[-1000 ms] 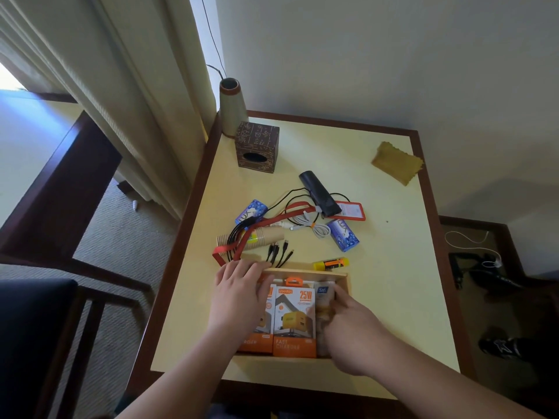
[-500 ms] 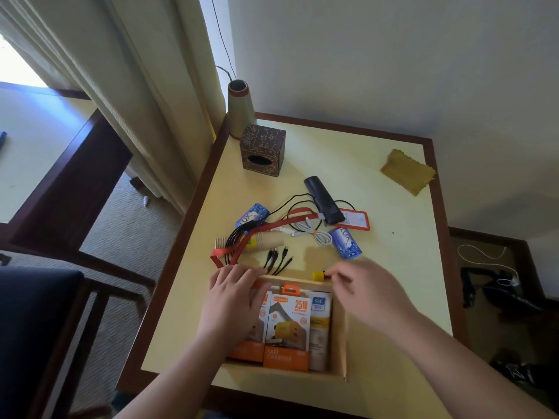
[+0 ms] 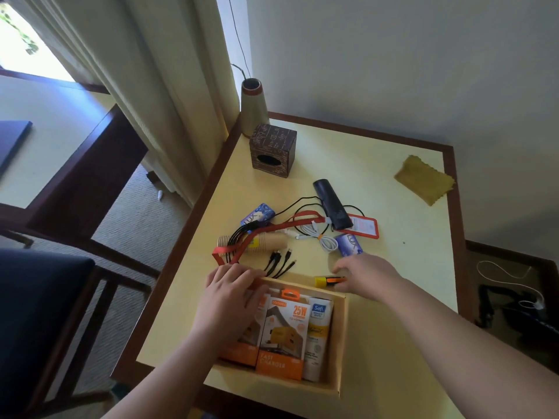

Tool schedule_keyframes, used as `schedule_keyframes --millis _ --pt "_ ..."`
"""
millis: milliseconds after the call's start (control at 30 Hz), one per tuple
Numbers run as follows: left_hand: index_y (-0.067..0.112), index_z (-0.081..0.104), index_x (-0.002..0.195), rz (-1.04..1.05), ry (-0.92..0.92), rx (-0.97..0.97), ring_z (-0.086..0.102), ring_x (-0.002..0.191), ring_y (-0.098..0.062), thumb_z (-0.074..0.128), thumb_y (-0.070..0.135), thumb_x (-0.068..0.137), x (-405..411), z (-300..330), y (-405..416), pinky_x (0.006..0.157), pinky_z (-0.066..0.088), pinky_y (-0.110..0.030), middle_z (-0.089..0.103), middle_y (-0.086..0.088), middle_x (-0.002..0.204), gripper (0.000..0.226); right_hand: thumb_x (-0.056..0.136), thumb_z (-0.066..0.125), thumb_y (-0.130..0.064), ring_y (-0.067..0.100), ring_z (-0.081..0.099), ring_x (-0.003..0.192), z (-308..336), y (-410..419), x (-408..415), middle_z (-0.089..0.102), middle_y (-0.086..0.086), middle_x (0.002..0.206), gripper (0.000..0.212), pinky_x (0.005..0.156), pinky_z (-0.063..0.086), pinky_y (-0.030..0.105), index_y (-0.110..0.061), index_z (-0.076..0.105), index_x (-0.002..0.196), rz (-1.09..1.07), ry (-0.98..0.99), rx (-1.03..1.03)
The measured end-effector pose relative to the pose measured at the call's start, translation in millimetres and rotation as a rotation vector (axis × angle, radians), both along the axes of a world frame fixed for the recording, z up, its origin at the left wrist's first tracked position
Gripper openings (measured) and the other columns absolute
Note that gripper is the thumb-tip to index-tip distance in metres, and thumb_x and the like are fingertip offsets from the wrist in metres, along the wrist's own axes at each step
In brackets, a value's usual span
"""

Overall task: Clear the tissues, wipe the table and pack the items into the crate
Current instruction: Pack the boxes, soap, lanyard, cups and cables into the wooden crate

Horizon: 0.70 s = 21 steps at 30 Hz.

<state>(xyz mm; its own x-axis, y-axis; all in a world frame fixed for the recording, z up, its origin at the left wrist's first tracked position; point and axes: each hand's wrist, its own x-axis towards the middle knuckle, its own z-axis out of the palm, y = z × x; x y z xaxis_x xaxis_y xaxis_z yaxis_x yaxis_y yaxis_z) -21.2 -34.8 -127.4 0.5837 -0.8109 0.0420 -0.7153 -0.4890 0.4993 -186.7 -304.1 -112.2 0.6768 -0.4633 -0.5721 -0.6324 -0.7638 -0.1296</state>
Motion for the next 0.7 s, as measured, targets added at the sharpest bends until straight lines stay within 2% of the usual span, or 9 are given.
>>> schedule_keyframes --millis 100,167,233,300,367,467,567,700 --pt "0.042 0.064 0.122 0.002 -0.001 -0.001 0.05 0.123 -0.01 0.061 0.05 0.1 -0.8 1.2 -0.2 0.113 0.033 -0.036 0.062 0.022 0.122 0.024 0.093 0.069 -0.048 0.014 0.061 0.092 -8.5 4.6 0.5 0.067 -0.008 0.112 0.026 0.064 0.044 0.027 -0.042 0.064 0.118 0.023 0.007 -0.044" --pt "0.041 0.065 0.122 0.002 -0.003 -0.005 0.05 0.122 -0.01 0.061 0.05 0.1 -0.8 1.6 -0.5 0.113 0.033 -0.035 0.062 0.022 0.121 0.024 0.094 0.069 -0.046 0.013 0.062 0.089 -11.5 6.3 -1.7 0.067 -0.009 0.106 0.021 0.064 0.047 0.026 -0.04 0.064 0.112 -0.014 -0.025 -0.028" --pt "0.042 0.064 0.122 0.001 0.0 -0.005 0.05 0.122 -0.009 0.06 0.051 0.1 -0.7 2.2 -0.7 0.113 0.032 -0.035 0.061 0.023 0.121 0.024 0.092 0.07 -0.05 0.012 0.063 0.084 -10.6 7.6 -4.2 0.067 -0.01 0.098 0.02 0.069 0.056 0.031 -0.039 0.066 0.108 -0.105 -0.079 0.004" --pt "0.042 0.064 0.123 0.002 -0.002 -0.001 0.049 0.122 -0.009 0.06 0.051 0.1 -0.4 2.2 -0.5 0.113 0.031 -0.034 0.061 0.023 0.121 0.025 0.09 0.071 -0.056 0.011 0.062 0.077 -2.3 9.1 -8.1 0.066 -0.01 0.088 0.021 0.067 0.057 0.035 -0.037 0.068 0.099 -0.263 -0.217 0.058" --pt "0.041 0.065 0.123 0.005 -0.004 0.001 0.05 0.121 -0.009 0.061 0.05 0.1 -0.7 1.8 -0.4 0.112 0.031 -0.033 0.061 0.022 0.121 0.025 0.088 0.072 -0.058 0.01 0.061 0.074 11.6 12.3 -15.4 0.064 -0.007 0.085 0.025 0.06 0.049 0.03 -0.033 0.069 0.092 -0.392 -0.375 0.08" --pt "0.04 0.065 0.123 0.009 -0.011 0.003 0.05 0.119 -0.011 0.061 0.05 0.1 -0.7 1.0 -0.5 0.11 0.028 -0.03 0.061 0.021 0.119 0.025 0.087 0.075 -0.055 0.012 0.062 0.074 39.8 28.4 -30.4 0.067 -0.006 0.082 0.027 0.06 0.041 0.026 -0.028 0.071 0.088 -0.519 -0.519 0.181" --pt "0.038 0.067 0.122 0.015 -0.019 0.001 0.05 0.118 -0.012 0.061 0.05 0.1 -0.6 0.6 -0.8 0.11 0.029 -0.031 0.062 0.018 0.119 0.026 0.087 0.075 -0.053 0.005 0.06 0.074 69.4 52.5 -47.6 0.066 -0.01 0.084 0.021 0.061 0.041 0.022 -0.033 0.072 0.091 -0.407 -0.468 0.277" --pt "0.037 0.067 0.121 0.012 -0.025 0.002 0.051 0.116 -0.013 0.06 0.051 0.099 -1.0 0.6 -0.9 0.11 0.033 -0.035 0.063 0.018 0.119 0.027 0.09 0.073 -0.049 0.003 0.051 0.085 91.8 77.4 -63.0 0.046 -0.018 0.1 0.02 0.064 0.038 0.018 -0.044 0.068 0.108 0.025 -0.319 0.154"
